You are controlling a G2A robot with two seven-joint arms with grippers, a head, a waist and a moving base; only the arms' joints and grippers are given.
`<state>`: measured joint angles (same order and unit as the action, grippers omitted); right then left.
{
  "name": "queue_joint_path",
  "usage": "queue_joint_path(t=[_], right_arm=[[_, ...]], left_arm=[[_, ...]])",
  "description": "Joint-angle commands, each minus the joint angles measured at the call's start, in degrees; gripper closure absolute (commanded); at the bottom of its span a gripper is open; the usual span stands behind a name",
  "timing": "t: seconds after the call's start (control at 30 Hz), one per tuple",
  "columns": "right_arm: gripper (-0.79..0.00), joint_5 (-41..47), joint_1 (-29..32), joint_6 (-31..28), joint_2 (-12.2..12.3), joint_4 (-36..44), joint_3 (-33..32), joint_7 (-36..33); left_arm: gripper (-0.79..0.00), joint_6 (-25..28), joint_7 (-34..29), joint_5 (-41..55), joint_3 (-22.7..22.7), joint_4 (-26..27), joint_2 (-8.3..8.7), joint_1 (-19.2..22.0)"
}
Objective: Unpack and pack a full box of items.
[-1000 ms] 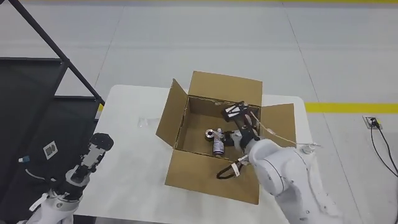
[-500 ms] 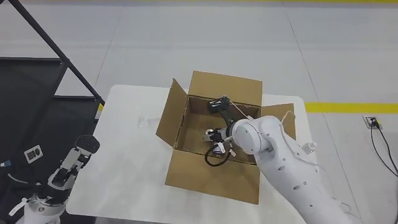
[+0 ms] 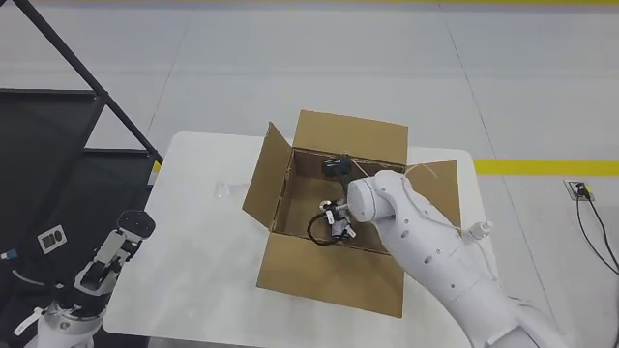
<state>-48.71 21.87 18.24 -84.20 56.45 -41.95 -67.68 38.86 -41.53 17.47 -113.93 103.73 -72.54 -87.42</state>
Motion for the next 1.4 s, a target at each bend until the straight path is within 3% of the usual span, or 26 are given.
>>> queue_joint_path(t=[0.0, 0.13, 0.4, 0.43, 0.47, 0.5, 0.57, 0.63, 0.67, 1.03, 1.2, 1.37], right_arm=[[-0.785, 1.3, -1.9, 0.3, -1.5, -4.9, 1.9, -0.3], [-0.785, 2.8, -4.4, -0.4, -4.2, -12.1, 4.9, -0.4], [-0.785, 5.9, -6.1, -0.7, -8.2, -21.8, 6.9, 5.5], [-0.748, 6.2, -6.2, -0.9, -8.6, -22.7, 7.0, 6.3], [-0.634, 6.5, -6.3, -1.2, -8.9, -23.5, 7.0, 7.2], [-0.459, 6.7, -6.3, -1.5, -9.2, -24.4, 7.0, 7.7], [-0.286, 6.9, -6.6, -2.1, -9.7, -25.9, 7.1, 8.4], [-0.058, 7.1, -6.8, -2.4, -10.2, -27.1, 7.2, 8.5], [0.000, 7.4, -7.0, -2.7, -10.4, -27.7, 7.1, 8.9], [0.000, 8.6, -7.6, -5.9, -10.4, -30.2, 4.6, 13.0], [0.000, 7.6, -5.8, -5.8, -8.2, -25.9, 2.0, 14.7], [0.000, 4.2, -0.5, -2.6, -4.5, -14.6, -2.5, 16.5]], left_arm=[[-0.785, 0.0, 0.0, 0.0, 0.0, 0.0, 0.00, 0.0], [-0.785, 0.0, 0.0, 0.0, 0.0, 0.0, 0.00, 0.0], [-0.785, 0.0, 0.0, 0.0, 0.0, 0.0, 0.00, 0.0], [-0.785, 0.0, 0.0, 0.0, 0.0, 0.0, 0.00, 0.0], [-0.785, 0.0, 0.0, 0.0, 0.0, 0.0, 0.00, 0.0], [-0.785, 0.0, 0.0, 0.0, 0.0, 0.0, 0.00, 0.0], [-0.785, 0.0, 0.0, 0.0, 0.0, 0.0, 0.00, 0.0], [-0.785, 0.0, 0.0, 0.0, 0.0, 0.0, 0.00, 0.0], [-0.785, 0.0, 0.0, 0.0, 0.0, 0.0, 0.00, 0.0], [-0.785, 0.0, 0.0, 0.0, 0.0, 0.0, 0.00, 0.0], [-0.785, 0.0, 0.0, 0.0, 0.0, 0.0, 0.00, 0.0], [-0.785, 0.0, 0.0, 0.0, 0.0, 0.0, 0.00, 0.0]])
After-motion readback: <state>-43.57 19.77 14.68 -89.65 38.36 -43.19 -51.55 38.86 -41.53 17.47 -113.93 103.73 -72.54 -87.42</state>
